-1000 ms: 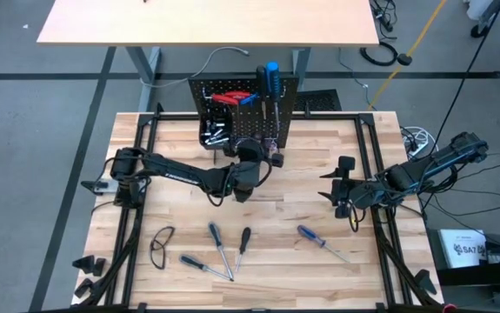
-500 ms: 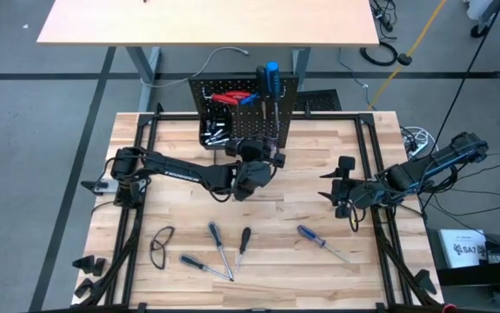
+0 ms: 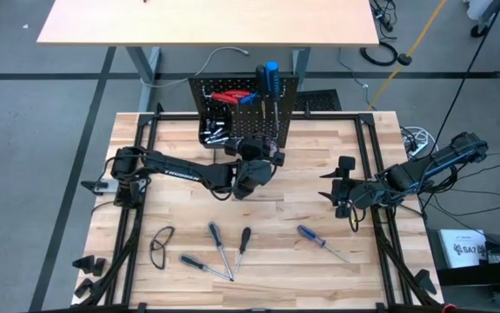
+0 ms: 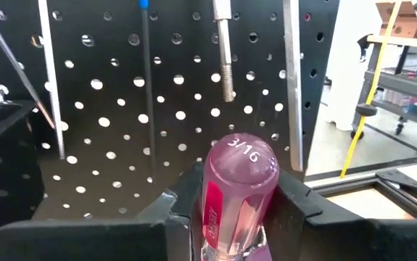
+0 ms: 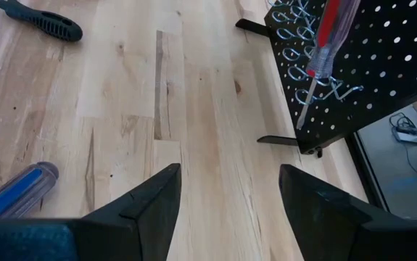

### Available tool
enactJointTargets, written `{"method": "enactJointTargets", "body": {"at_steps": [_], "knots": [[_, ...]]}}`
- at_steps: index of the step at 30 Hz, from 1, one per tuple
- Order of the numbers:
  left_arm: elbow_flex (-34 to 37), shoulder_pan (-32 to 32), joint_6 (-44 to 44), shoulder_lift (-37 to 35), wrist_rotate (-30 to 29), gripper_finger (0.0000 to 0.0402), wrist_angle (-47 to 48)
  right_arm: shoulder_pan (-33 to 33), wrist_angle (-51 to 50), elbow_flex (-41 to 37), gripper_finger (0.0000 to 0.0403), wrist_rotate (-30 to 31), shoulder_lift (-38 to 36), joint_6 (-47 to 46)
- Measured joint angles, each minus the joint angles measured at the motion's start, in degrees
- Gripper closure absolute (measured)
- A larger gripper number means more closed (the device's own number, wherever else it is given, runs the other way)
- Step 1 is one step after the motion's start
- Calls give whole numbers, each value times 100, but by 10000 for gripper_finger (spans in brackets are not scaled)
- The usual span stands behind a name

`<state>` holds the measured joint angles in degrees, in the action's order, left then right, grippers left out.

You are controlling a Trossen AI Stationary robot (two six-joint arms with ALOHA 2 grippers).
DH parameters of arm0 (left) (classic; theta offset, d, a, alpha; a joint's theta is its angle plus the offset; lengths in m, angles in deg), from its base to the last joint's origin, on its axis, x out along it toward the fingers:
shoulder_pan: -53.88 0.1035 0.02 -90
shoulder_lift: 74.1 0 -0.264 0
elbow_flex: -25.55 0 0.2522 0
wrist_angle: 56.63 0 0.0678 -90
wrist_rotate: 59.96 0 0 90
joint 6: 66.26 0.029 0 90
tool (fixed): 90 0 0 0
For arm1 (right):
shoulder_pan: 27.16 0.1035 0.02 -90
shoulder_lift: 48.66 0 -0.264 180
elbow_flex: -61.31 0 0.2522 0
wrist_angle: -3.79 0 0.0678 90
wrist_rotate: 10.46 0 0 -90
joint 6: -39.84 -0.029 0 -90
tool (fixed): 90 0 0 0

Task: Hang tools onto peg board
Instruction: Hang the red screwdriver on the pegboard

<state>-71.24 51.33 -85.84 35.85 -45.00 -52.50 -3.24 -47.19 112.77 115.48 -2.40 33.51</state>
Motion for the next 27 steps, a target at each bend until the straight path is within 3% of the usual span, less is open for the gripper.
{"method": "enactJointTargets", "body": {"at_steps": [9,18,27], "knots": [[0,146,-858,-2,493,304,720,0,-1,0,179,-2,0,-2],[0,166,-709,-2,548,304,835,1,-98,0,179,-2,0,-4],[4,305,-683,-2,1128,304,955,0,-95,0,179,-2,0,-4]]}}
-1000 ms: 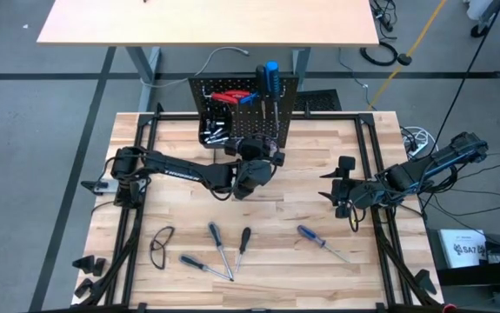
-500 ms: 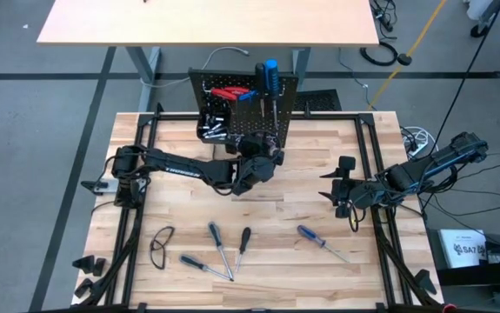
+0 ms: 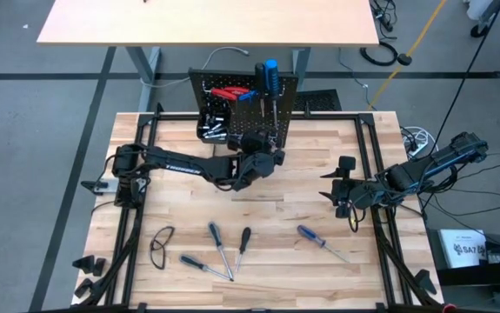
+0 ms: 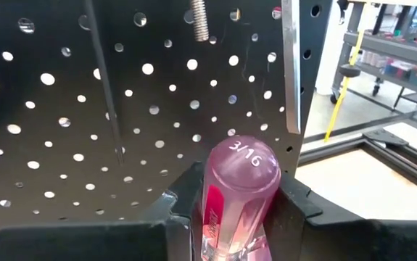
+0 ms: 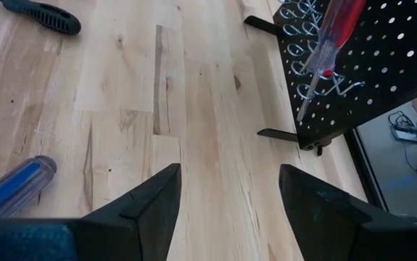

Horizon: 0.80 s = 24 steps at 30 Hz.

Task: Hang tools onto peg board
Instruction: Hang the red screwdriver on the pegboard, then hang the transparent blue screwdriver on the pegboard

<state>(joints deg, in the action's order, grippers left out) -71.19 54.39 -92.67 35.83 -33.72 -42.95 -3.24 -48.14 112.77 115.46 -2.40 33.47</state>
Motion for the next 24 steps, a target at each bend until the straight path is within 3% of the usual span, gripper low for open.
{"method": "enactJointTargets", "body": {"at_steps": [4,11,24], "knots": [[0,1,35,0,34,300,-1,2,0,0,179,0,0,0],[0,-10,31,-2,200,198,-42,0,0,0,179,0,0,0],[0,-126,499,-4,170,186,-48,1,-11,0,179,-26,2,-173]]}}
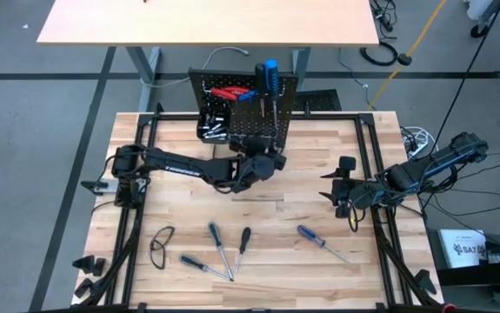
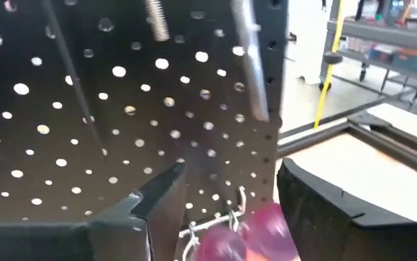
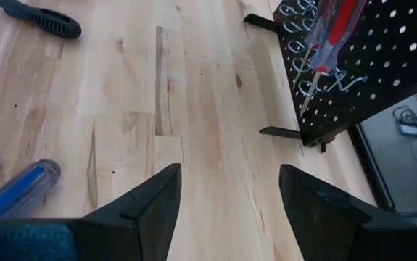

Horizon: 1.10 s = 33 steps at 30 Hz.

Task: Hang tools onto peg board
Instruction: Hang the transparent blue screwdriver on the pegboard

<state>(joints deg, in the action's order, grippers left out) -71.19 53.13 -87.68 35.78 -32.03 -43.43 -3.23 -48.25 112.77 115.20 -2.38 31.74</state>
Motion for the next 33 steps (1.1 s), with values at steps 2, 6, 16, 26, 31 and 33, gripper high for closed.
{"method": "enactJointTargets", "body": {"at_steps": [2,6,16,26,31,33], "knots": [[0,-92,144,0,-31,185,4,1,-10,0,179,-19,0,-174],[0,-259,542,-29,-123,185,2,1,30,0,179,-439,0,-470],[0,-914,1171,-451,668,185,230,15,908,0,179,-2096,104,-1280],[0,-1716,1494,-509,2455,185,887,441,1157,-166,179,-2398,1107,-3281],[0,-2033,1457,-507,2489,185,1614,923,1602,-82,183,-2420,1987,-4076],[0,-2152,1301,-507,2596,185,1809,1094,1586,108,190,-2451,2363,-4367]]}}
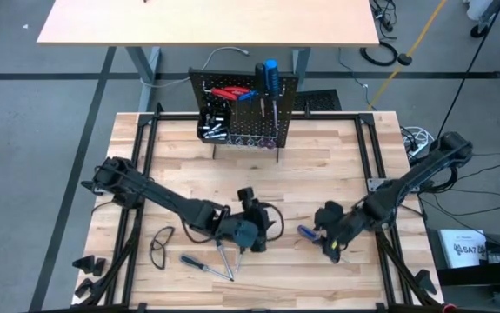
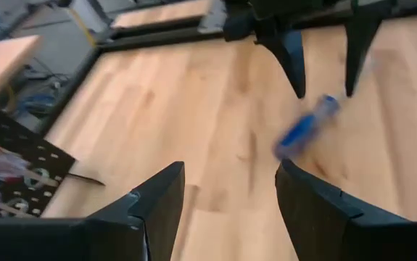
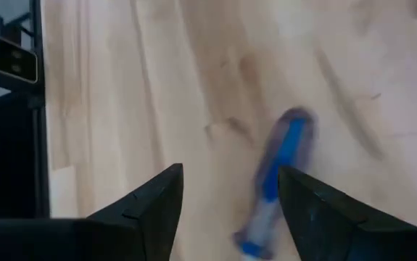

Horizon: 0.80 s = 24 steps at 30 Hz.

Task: Hang tools onto peg board
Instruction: Hang the transparent blue screwdriver on the pegboard

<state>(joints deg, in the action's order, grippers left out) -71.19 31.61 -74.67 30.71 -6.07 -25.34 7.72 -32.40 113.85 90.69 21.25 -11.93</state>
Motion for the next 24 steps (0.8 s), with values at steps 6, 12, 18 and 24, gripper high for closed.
{"method": "enactJointTargets", "body": {"at_steps": [6,12,18,24], "knots": [[0,-464,-21,0,44,185,589,170,-920,959,212,-108,1106,-783],[7,-688,-412,0,49,185,1605,161,-1984,1746,226,-132,2000,-1142],[887,-1123,-1114,-530,75,185,1579,181,-1962,1894,222,-658,2380,-1184],[2393,-1717,-2288,-1792,-766,185,652,198,-2025,1903,221,-415,2279,-1204]]}}
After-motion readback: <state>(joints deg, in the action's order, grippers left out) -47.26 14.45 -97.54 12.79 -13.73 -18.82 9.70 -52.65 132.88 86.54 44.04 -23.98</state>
